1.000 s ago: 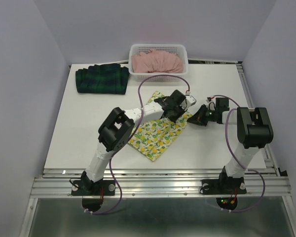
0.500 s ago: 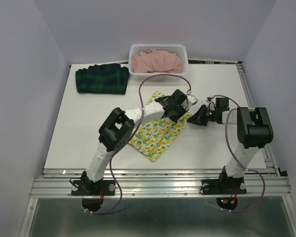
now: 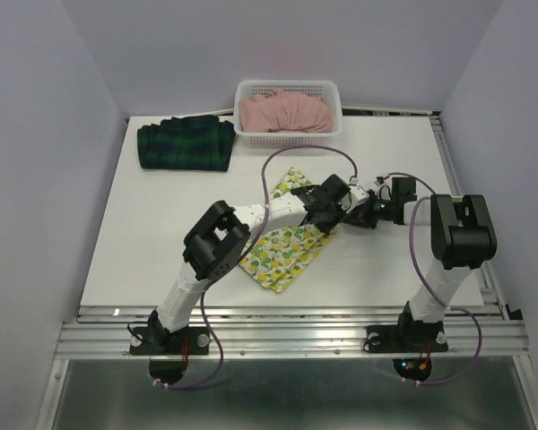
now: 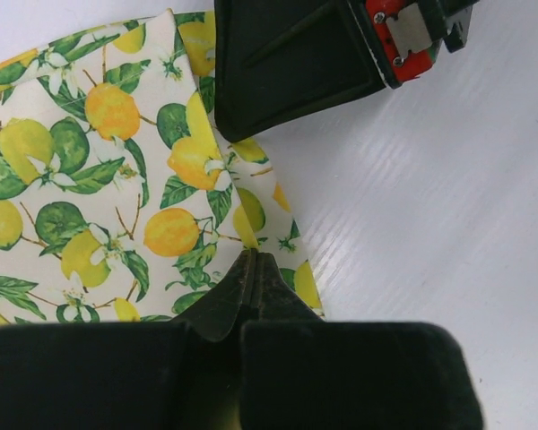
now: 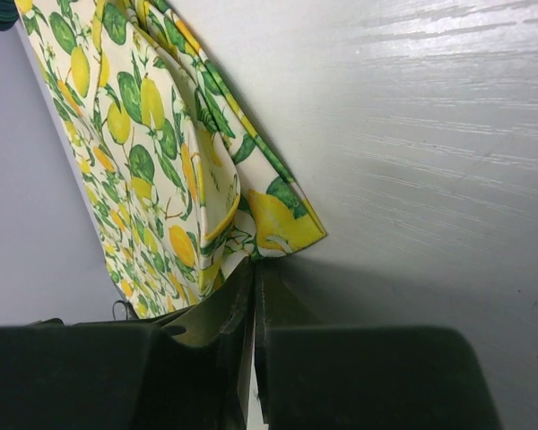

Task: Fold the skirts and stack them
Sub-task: Fold the skirt

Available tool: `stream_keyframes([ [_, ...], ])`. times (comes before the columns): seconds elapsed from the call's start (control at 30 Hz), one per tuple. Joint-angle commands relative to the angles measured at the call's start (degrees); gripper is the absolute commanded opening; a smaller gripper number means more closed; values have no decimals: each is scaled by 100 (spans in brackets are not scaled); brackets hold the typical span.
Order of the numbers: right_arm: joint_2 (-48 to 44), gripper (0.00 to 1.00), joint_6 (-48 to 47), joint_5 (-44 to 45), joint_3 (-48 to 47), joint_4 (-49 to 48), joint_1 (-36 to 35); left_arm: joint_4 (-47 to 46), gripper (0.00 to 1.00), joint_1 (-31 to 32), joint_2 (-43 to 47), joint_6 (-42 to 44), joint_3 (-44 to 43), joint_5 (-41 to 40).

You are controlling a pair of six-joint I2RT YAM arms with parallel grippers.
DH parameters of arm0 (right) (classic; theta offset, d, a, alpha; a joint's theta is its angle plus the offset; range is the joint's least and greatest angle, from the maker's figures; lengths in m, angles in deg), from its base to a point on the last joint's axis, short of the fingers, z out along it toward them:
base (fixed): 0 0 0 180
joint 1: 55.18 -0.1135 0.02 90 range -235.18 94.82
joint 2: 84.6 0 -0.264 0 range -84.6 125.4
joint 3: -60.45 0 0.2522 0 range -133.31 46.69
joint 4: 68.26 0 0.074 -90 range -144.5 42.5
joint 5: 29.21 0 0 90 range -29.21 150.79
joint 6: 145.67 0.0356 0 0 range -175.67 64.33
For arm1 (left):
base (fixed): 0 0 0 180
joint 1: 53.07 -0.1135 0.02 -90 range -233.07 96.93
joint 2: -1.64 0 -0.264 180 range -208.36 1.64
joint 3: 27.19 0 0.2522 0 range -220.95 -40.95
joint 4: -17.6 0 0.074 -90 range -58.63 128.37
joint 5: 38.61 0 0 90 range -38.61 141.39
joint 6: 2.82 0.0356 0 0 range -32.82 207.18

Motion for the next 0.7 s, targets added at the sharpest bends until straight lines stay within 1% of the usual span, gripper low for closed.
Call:
stream_keyframes([
  [0.0,251,6,-281,838,141,602,-18,-119,0,12,205,-136,-2,72],
  [0.17,225,6,-263,847,167,593,-18,-93,0,21,30,-207,-142,151],
  [0.37,224,6,-272,864,168,593,-18,39,0,21,-217,-295,-591,292],
  [0.67,233,6,-298,864,159,611,-18,12,0,21,-296,-303,-503,371],
])
